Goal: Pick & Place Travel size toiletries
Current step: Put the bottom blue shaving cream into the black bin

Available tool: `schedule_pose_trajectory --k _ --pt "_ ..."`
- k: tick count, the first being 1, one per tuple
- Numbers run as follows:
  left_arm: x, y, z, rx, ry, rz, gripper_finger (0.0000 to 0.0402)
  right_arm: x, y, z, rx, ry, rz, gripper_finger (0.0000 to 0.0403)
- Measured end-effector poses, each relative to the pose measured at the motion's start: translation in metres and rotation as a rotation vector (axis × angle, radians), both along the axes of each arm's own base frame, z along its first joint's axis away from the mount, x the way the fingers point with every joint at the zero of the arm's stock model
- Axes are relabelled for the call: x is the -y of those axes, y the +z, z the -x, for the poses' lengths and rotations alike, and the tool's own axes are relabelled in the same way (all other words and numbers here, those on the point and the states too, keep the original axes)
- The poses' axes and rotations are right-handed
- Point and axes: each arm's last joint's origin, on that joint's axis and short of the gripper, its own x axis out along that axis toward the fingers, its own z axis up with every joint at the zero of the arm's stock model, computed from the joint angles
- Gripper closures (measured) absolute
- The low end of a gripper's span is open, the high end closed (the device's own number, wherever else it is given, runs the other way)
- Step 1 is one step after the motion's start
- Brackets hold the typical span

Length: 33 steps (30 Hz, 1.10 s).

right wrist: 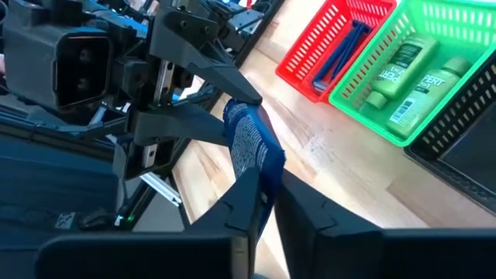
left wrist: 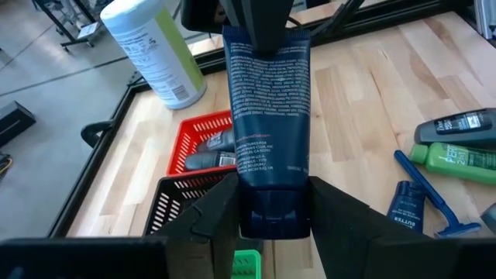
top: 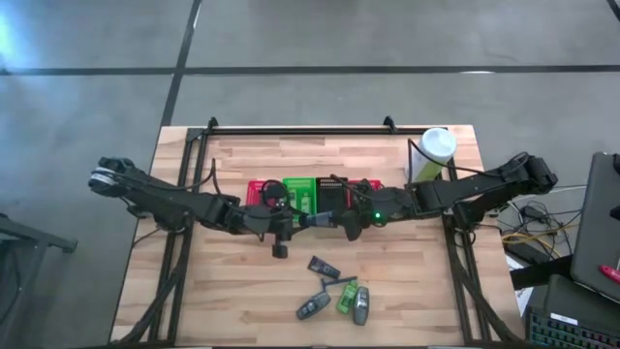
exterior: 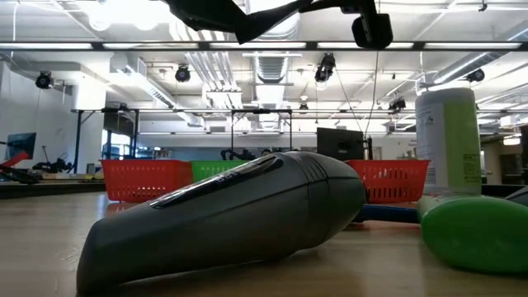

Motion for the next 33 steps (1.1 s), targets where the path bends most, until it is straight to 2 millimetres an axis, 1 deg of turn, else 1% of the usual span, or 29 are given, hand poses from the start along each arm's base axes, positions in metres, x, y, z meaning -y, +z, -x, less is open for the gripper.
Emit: schedule_pose_trajectory --k 3,12,14,16,20,23,26,29,33 --pt "0.000 0.000 0.000 -0.002 -0.005 0.004 0.0251 0.000 0.000 0.000 0.001 0.000 0.005 0.0390" --pt "0.000 -0.005 0.001 -0.030 -0.020 0.014 0.0192 0.002 0.000 0.000 -0.001 -0.019 0.049 0.0393" --pt "-0.001 -0.008 0.003 -0.063 -0.001 0.002 0.0182 0.002 -0.001 0.000 -0.006 -0.038 0.067 0.0394" --pt "-0.003 -0.013 0.006 -0.113 0.055 -0.021 0.0174 0.004 -0.002 0.001 -0.020 -0.062 0.096 0.0394" --pt "-0.008 -0.023 0.016 -0.226 0.161 -0.036 0.0168 0.007 -0.009 0.006 -0.102 -0.120 0.163 0.0394" --pt "-0.010 -0.026 0.024 -0.277 0.219 0.026 0.0168 0.010 -0.015 0.011 -0.176 -0.170 0.224 0.0394" --pt "-0.006 -0.023 0.033 -0.276 0.242 0.085 0.0168 0.012 -0.018 0.015 -0.234 -0.201 0.292 0.0394" --pt "-0.002 -0.018 0.041 -0.261 0.253 0.106 0.0168 0.014 -0.020 0.017 -0.259 -0.214 0.357 0.0394" --pt "-0.001 -0.013 0.051 -0.245 0.302 0.097 0.0168 0.014 -0.026 0.012 -0.300 -0.210 0.440 0.0394"
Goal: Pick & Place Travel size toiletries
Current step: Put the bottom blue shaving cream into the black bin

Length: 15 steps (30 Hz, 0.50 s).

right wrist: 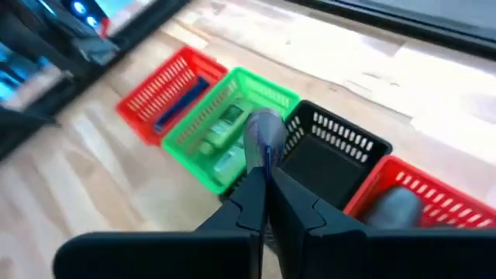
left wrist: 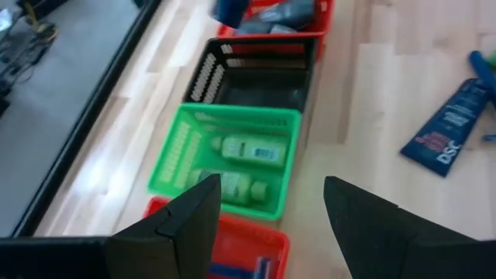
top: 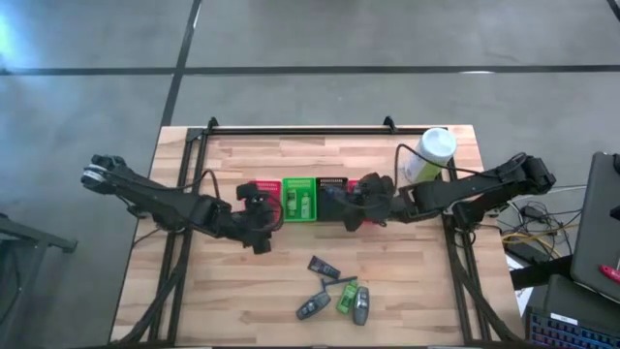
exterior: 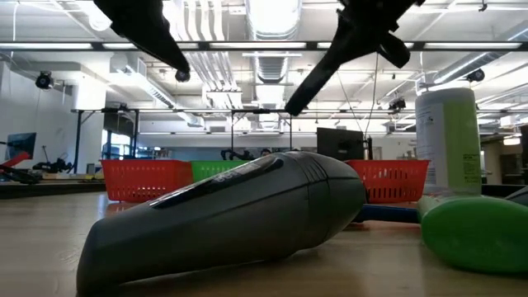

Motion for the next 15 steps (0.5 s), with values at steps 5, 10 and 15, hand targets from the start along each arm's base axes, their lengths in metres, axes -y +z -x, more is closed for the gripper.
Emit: schedule_pose_trajectory --k 5,10,15 --pt "-0.003 0.002 0.007 0.001 0.049 0.004 0.0168 -0.008 -0.007 -0.024 -0.040 0.083 -0.087 0.0393" --pt "-0.003 0.002 0.008 -0.007 0.049 -0.003 0.0168 -0.020 -0.013 -0.047 -0.158 0.092 -0.041 0.0394" --pt "-0.003 -0.001 0.009 -0.020 0.050 -0.008 0.0168 -0.021 -0.004 -0.059 -0.322 -0.022 0.164 0.0394"
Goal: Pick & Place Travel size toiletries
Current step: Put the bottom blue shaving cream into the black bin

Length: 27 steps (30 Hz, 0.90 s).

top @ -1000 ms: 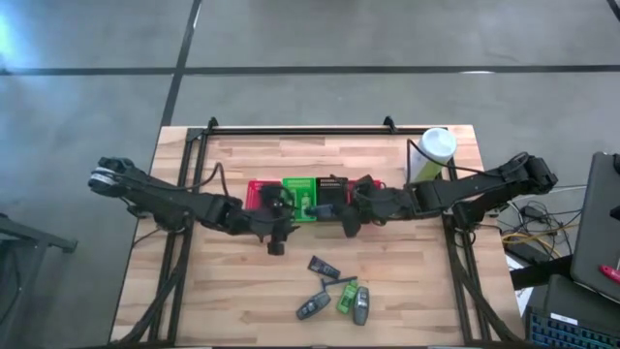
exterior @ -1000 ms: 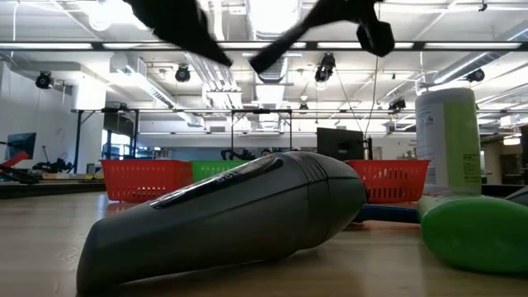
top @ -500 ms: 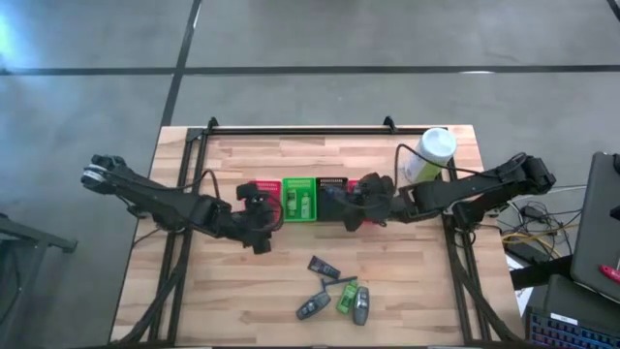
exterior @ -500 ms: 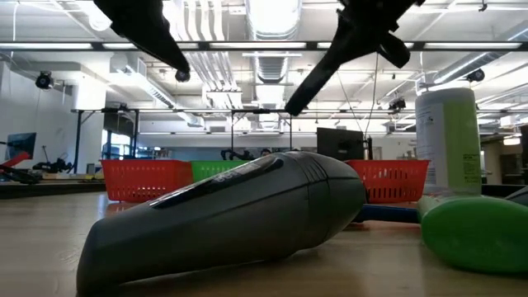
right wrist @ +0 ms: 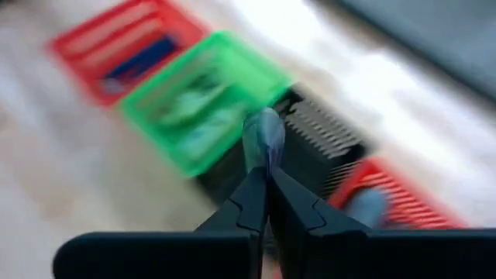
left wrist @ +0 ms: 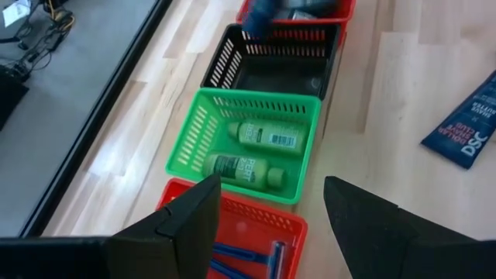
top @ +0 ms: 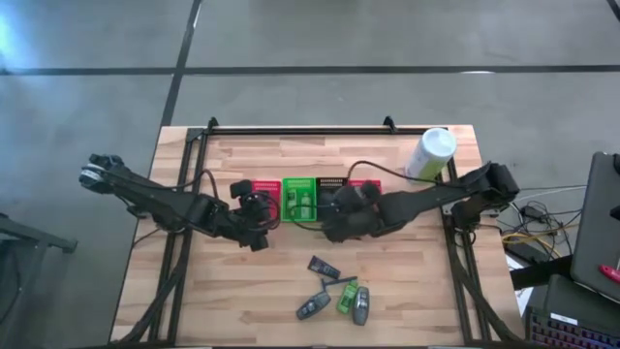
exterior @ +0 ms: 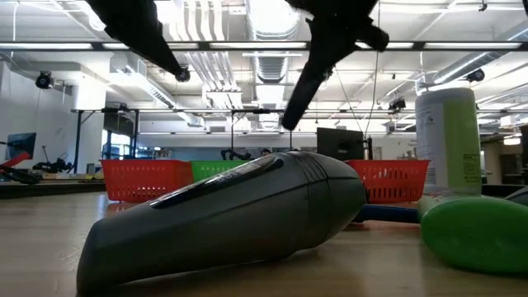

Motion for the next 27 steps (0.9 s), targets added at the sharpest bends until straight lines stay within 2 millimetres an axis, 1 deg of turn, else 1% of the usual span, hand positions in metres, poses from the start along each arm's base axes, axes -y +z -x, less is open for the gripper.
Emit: schedule_pose_trajectory --k 3,6,9,12,19,21,24,27 --pt "0.000 -0.003 0.001 -0.013 0.000 -0.004 0.0168 0.007 -0.006 -0.011 -0.125 -0.029 0.081 0.0394" --pt "0.000 -0.007 0.002 -0.027 -0.001 -0.009 0.0168 0.009 -0.019 -0.026 -0.223 0.030 0.082 0.0394" --pt "0.000 -0.008 0.004 -0.043 -0.002 -0.013 0.0168 0.006 -0.033 -0.039 -0.258 0.070 0.079 0.0394" --pt "0.000 -0.008 0.005 -0.053 -0.005 -0.017 0.0168 0.005 -0.047 -0.047 -0.297 0.074 0.082 0.0394" --pt "0.000 -0.011 0.007 -0.066 -0.003 -0.027 0.0168 0.008 -0.059 -0.059 -0.326 0.093 0.105 0.0394" --pt "0.000 -0.014 0.008 -0.077 -0.003 -0.031 0.0168 0.013 -0.061 -0.060 -0.328 0.076 0.103 0.0394" --pt "0.000 -0.018 0.009 -0.089 -0.006 -0.037 0.0168 0.026 -0.064 -0.059 -0.328 0.028 0.090 0.0394" --pt "-0.001 -0.018 0.009 -0.097 -0.013 -0.044 0.0168 0.037 -0.066 -0.060 -0.337 0.005 0.076 0.0394"
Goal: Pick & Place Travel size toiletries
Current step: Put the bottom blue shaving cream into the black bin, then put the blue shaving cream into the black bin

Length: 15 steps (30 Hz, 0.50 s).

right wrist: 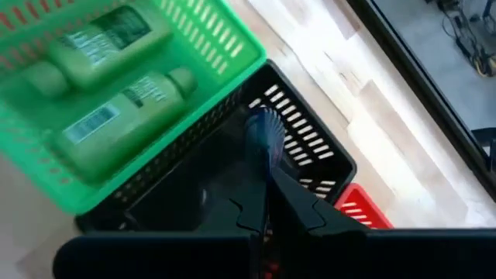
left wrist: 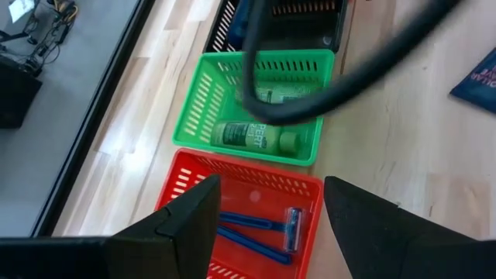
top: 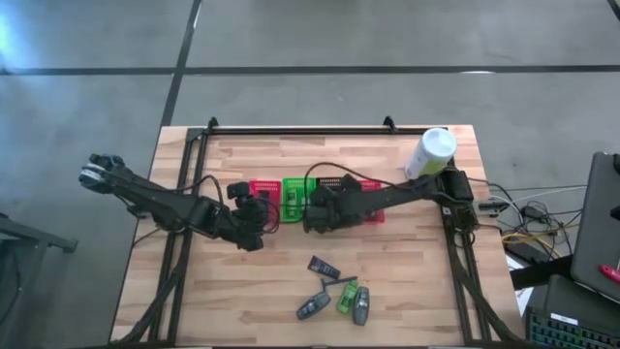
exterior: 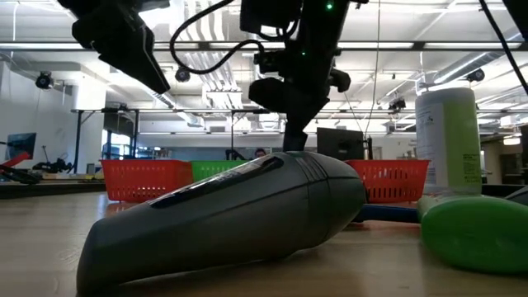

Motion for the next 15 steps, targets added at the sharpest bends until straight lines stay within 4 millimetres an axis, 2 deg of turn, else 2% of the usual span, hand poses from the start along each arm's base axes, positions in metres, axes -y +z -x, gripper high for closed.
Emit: schedule_pose_trajectory --k 7,12,15 --pt "0.000 0.000 0.000 -0.005 -0.009 -0.008 0.0168 0.015 -0.002 -0.005 0.031 -0.004 -0.089 0.0371" --pt "0.000 0.000 0.000 -0.004 -0.008 -0.009 0.0168 0.015 -0.015 -0.007 0.017 -0.001 -0.146 0.0323" --pt "0.000 0.000 0.000 -0.004 -0.008 -0.009 0.0168 0.013 -0.011 -0.007 0.027 0.011 -0.190 0.0287"
